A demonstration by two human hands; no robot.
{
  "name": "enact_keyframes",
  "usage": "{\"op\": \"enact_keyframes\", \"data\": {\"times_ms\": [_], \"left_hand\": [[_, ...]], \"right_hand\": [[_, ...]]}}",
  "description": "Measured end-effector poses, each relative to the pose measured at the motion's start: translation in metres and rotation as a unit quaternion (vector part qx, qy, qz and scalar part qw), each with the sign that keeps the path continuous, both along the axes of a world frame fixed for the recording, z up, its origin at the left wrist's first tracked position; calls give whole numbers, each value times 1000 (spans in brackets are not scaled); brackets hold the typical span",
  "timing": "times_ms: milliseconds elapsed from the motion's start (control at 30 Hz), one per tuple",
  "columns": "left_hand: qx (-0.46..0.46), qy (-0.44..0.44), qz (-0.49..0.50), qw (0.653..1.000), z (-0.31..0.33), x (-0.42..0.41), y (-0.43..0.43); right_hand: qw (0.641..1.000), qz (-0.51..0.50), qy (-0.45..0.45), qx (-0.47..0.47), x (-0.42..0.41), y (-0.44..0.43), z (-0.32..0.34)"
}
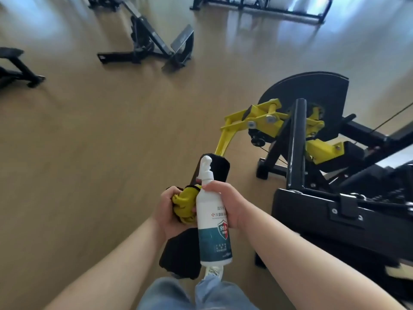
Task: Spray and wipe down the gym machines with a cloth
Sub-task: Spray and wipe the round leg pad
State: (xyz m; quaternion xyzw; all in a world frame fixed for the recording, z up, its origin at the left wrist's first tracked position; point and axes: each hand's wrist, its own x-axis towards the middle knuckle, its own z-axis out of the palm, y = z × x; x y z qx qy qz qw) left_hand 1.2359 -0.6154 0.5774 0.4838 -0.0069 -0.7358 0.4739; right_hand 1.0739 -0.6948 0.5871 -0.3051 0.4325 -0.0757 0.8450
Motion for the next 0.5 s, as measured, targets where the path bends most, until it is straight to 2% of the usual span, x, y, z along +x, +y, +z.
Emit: {"op": "enact_keyframes", "data": {"times_ms": [100, 300, 400, 500], "left_hand": [[20, -29, -24, 999, -4, 0, -21], [136, -112, -73, 982, -35, 8, -59], [154, -145, -73, 975, -47, 21, -77], [175, -142, -63, 972, -61, 40, -94]], "right_hand": [[999, -17, -7, -32, 6, -9, -18], [994, -16, 79, -79, 34, -14, -47], [990, -45, 105, -87, 41, -32, -56], [976, -68, 176, -105, 47, -53, -66]]}}
